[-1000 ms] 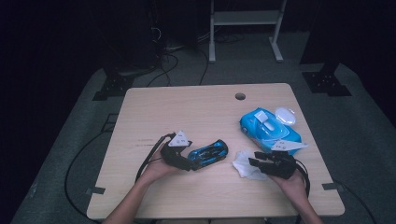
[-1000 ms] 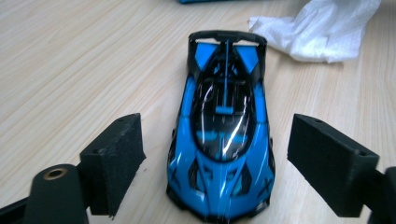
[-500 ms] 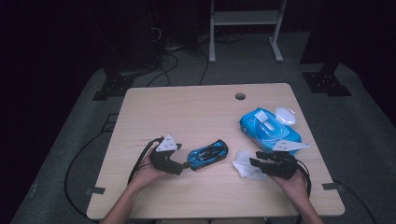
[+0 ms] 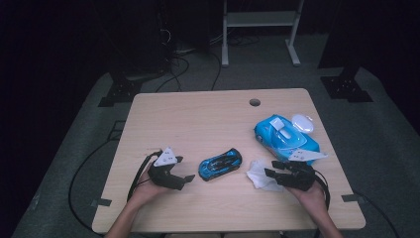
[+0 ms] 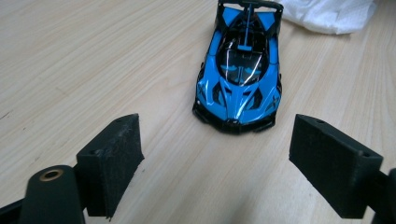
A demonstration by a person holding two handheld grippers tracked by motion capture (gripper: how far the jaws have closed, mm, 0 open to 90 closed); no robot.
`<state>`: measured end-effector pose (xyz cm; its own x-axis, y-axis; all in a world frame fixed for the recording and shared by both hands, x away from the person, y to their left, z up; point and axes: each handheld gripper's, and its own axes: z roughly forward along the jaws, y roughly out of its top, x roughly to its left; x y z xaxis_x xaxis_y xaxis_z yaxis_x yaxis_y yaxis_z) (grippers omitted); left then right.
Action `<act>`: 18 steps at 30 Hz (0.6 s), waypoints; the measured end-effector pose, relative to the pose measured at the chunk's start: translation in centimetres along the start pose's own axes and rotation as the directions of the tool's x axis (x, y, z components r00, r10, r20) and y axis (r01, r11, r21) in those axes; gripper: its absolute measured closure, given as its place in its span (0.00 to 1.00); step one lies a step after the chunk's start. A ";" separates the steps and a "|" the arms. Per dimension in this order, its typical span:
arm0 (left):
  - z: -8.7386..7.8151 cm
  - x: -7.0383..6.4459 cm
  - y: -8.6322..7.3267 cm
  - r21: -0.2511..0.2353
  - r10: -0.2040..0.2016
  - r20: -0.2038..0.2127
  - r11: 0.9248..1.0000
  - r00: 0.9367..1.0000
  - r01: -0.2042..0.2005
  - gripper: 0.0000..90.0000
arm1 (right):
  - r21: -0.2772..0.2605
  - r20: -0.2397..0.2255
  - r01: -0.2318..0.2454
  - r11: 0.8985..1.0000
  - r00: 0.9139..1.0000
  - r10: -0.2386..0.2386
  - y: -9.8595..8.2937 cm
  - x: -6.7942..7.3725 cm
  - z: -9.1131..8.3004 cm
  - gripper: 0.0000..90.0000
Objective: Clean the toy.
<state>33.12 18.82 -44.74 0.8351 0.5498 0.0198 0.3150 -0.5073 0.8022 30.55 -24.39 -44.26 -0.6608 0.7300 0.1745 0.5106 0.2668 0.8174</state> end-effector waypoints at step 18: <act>-1.7 0.1 -2.1 -0.060 -0.074 -0.032 0.996 0.997 0.071 0.15 | -0.004 0.003 0.013 1.000 1.000 -0.013 -0.3 0.3 -0.1 0.52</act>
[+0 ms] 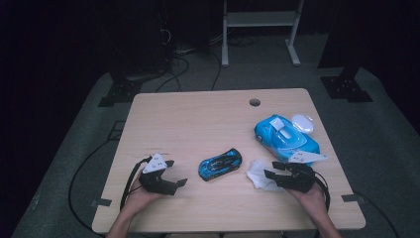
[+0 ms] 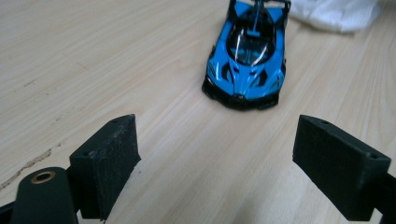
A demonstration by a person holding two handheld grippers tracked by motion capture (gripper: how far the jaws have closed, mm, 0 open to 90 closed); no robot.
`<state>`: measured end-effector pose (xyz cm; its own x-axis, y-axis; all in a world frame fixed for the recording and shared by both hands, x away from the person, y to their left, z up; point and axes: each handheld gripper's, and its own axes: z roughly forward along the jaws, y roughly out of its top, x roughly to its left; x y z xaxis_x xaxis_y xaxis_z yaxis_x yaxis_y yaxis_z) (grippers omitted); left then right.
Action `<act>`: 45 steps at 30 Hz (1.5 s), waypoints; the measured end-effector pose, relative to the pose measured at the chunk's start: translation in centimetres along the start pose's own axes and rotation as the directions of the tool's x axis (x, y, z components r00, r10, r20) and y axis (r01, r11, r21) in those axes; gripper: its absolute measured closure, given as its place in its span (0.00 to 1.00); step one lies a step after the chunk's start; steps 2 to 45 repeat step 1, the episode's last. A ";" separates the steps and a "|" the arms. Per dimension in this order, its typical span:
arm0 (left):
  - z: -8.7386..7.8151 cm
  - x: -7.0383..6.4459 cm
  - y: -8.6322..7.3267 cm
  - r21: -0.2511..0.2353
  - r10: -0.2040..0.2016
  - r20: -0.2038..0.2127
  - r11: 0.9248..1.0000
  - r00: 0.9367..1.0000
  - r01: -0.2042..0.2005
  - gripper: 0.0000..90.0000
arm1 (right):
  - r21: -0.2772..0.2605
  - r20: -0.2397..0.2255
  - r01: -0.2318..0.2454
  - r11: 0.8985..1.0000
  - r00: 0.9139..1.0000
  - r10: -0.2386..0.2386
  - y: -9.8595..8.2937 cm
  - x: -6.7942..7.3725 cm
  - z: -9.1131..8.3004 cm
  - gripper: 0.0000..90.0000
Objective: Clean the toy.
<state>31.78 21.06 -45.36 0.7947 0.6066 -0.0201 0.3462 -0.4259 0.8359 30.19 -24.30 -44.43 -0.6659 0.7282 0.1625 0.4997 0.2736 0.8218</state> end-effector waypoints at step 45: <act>0.0 0.0 0.0 -0.003 0.000 -0.004 1.000 1.000 0.000 0.15 | -0.001 0.000 0.000 1.000 1.000 0.000 0.0 0.0 0.1 0.51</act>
